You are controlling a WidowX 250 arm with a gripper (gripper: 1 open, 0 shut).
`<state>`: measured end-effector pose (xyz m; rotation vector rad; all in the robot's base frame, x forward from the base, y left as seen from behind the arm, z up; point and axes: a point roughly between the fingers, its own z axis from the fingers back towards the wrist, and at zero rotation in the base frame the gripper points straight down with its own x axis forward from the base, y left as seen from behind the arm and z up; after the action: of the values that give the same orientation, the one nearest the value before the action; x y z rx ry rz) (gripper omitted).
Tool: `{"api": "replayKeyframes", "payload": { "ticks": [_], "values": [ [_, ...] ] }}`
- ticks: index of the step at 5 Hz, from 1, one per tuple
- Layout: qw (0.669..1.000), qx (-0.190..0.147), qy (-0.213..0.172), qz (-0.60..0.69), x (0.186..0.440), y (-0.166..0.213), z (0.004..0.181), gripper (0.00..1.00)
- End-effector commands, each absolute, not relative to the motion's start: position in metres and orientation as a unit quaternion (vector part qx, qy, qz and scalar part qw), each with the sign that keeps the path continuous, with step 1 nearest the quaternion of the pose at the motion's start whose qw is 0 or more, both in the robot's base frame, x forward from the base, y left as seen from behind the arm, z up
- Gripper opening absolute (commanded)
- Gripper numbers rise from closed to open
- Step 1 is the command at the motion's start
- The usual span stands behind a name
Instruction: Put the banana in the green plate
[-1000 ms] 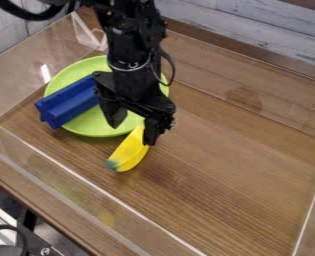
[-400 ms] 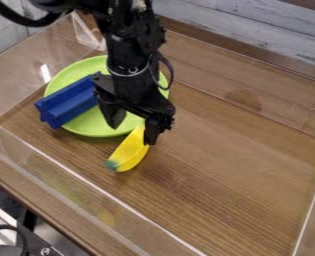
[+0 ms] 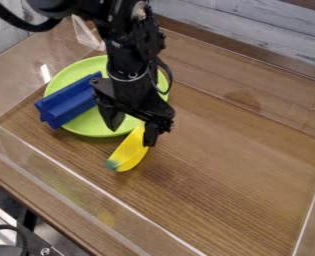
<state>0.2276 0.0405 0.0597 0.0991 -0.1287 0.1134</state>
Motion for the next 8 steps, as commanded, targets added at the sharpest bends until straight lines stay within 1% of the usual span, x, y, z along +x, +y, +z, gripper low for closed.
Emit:
{"api": "replayKeyframes", "payload": {
  "ticks": [1,4,6,7,8],
  "values": [
    [0.994,0.055,-0.077,0.059,0.231,0.042,0.061,1.00],
    [0.992,0.057,-0.084,0.071,0.232,0.045,0.046,1.00],
    [0.991,0.057,-0.086,0.080,0.233,0.049,0.039,1.00],
    [0.991,0.057,-0.086,0.083,0.233,0.050,0.038,0.00],
    [0.992,0.057,-0.078,0.086,0.230,0.052,0.044,0.00]
  ]
}}
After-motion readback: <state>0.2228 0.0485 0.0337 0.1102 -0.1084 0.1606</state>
